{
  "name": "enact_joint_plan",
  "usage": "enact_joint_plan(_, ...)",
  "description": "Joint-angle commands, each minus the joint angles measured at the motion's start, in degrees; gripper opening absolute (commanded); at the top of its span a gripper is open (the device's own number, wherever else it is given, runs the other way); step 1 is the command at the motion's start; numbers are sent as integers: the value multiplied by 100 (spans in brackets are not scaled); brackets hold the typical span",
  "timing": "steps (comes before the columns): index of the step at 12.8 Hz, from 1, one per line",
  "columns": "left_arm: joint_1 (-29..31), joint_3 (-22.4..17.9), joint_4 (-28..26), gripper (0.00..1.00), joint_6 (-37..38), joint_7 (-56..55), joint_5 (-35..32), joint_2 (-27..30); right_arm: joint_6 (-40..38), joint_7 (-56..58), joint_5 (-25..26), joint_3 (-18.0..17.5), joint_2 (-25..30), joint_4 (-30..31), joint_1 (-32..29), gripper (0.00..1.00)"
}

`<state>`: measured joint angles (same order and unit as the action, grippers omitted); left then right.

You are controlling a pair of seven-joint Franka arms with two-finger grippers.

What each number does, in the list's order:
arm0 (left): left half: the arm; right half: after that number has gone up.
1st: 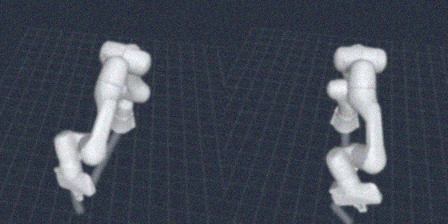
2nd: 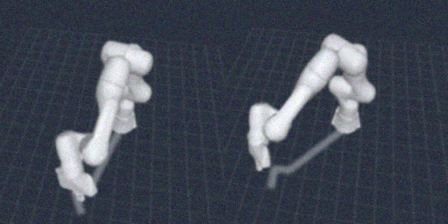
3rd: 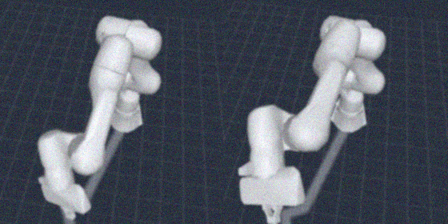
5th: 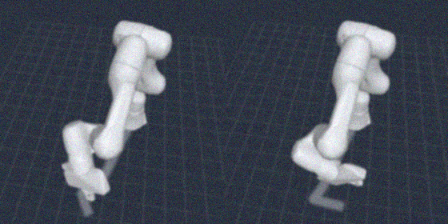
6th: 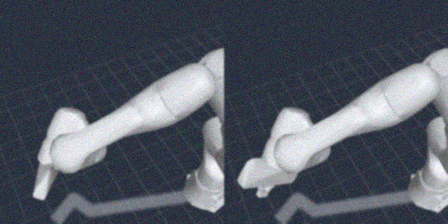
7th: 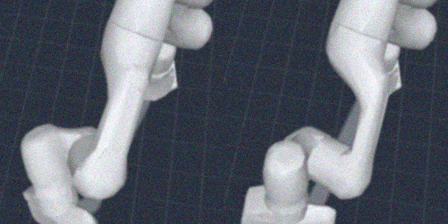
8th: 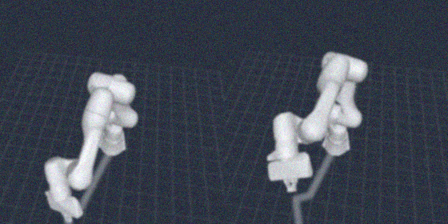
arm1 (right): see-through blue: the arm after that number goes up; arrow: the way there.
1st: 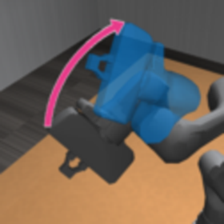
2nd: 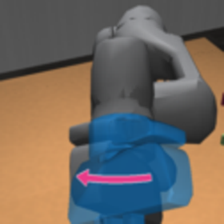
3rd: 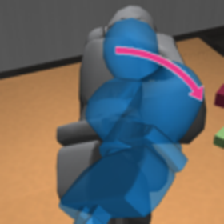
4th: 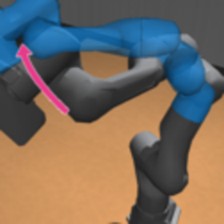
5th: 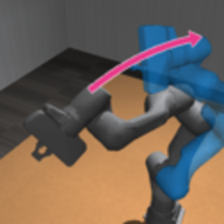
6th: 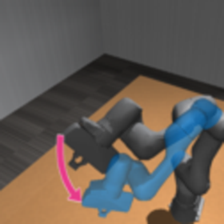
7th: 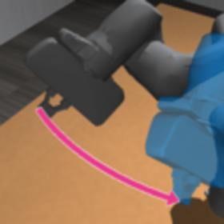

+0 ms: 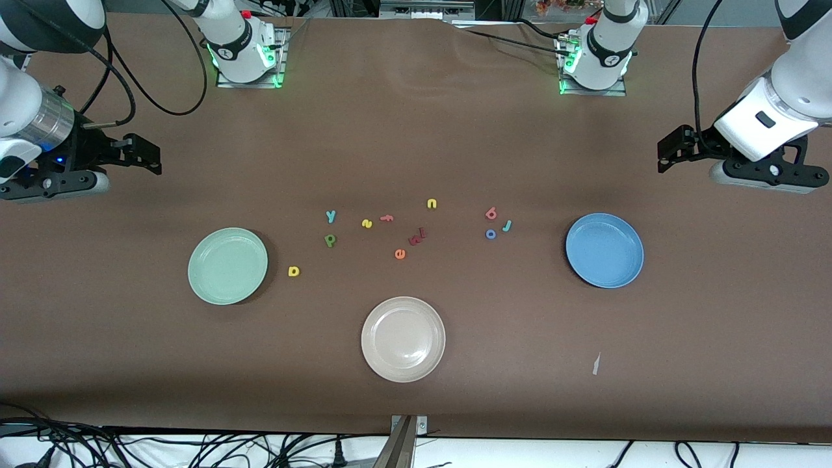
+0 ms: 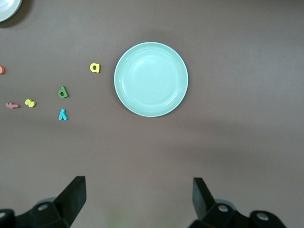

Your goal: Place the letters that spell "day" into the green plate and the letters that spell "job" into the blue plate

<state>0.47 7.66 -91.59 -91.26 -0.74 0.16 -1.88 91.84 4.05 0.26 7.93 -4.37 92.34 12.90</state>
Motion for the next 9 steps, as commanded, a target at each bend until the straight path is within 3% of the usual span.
enact_joint_plan(1,58,25,-61,100,64,110,116,144,-105,-149,88,-28,-90,-199,46,99)
enact_joint_plan(9,85,51,-17,100,126,153,63,135,-105,-159,80,-11,-82,-208,64,99)
